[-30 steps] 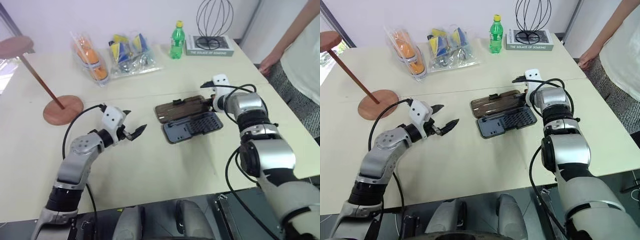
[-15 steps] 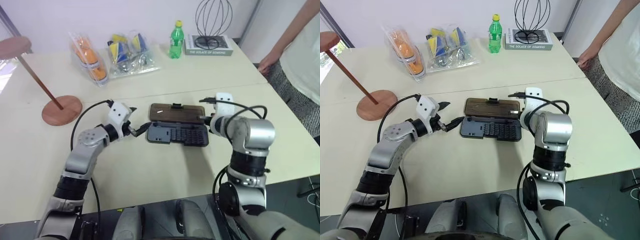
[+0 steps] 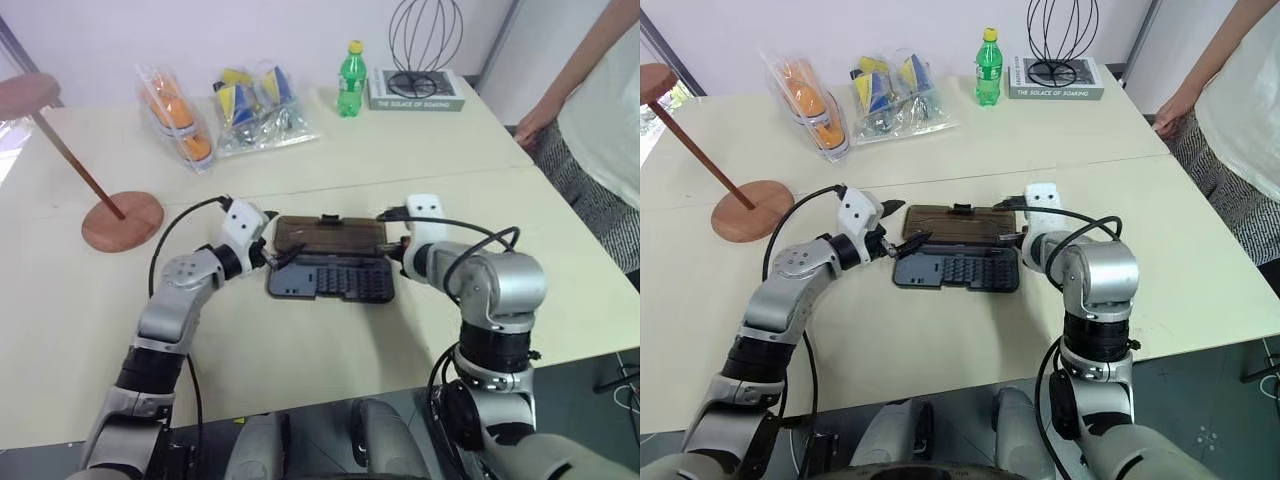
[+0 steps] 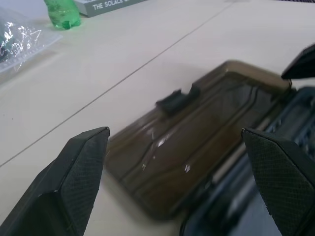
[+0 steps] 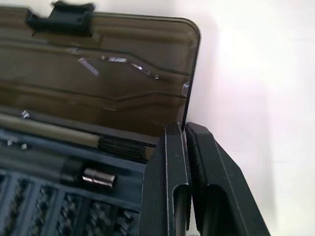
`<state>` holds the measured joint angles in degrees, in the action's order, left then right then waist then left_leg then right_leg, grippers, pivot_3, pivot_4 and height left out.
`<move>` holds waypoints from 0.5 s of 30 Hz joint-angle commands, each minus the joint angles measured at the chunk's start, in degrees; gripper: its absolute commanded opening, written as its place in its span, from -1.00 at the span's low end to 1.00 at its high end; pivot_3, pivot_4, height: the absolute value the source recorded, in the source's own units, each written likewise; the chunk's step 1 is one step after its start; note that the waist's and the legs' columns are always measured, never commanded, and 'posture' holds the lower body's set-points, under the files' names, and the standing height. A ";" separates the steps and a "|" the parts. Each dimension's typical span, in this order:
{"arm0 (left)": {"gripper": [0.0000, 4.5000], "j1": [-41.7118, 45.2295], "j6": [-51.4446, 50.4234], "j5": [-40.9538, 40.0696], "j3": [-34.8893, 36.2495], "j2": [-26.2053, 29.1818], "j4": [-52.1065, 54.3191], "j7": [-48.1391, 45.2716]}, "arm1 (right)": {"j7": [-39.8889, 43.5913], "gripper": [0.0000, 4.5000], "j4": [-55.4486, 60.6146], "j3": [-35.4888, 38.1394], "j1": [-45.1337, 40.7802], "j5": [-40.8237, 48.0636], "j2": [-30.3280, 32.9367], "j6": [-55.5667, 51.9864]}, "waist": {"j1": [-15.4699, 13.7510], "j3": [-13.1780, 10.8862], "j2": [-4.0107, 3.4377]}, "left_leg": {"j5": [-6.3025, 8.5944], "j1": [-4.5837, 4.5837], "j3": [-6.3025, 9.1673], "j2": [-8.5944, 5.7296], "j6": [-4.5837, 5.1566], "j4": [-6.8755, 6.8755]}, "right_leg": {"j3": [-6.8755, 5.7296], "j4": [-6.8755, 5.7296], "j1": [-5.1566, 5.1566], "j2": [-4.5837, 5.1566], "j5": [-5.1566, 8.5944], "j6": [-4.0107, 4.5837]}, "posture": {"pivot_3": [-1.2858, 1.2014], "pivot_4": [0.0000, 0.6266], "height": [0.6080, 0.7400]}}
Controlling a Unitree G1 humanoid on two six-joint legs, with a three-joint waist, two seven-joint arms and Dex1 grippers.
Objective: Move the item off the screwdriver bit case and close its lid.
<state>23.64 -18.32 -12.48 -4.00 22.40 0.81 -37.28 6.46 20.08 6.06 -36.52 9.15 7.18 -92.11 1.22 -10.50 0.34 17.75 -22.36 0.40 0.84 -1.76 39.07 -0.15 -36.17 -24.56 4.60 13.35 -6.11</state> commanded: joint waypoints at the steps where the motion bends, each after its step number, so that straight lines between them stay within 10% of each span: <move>1: 1.00 0.08 1.11 0.34 0.11 0.05 1.92 0.17 | 0.13 -0.96 1.94 -1.03 -0.70 3.28 1.14 -0.39 | -0.08 0.00 0.00 | 0.00 0.00 0.00 0.00 0.00 0.00 | 0.00 0.00 0.00 0.00 0.00 0.00 | 0.03 -0.52 1.00; 15: 1.00 0.40 1.14 0.81 0.25 -0.31 2.08 0.58 | -1.14 -0.96 -0.29 -3.86 -2.37 8.13 4.89 -0.39 | -0.16 0.00 0.00 | 0.00 -0.01 0.00 0.00 0.00 0.00 | 0.00 0.01 0.00 0.00 0.00 0.00 | 0.03 -0.52 1.00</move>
<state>23.30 -18.30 -11.83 -3.98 22.23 0.86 -37.03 5.14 19.33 2.80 -37.43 16.35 12.08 -92.11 1.06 -10.50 0.34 17.75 -22.37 0.40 0.84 -1.76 39.07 -0.15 -36.16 -24.56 4.60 13.35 -6.11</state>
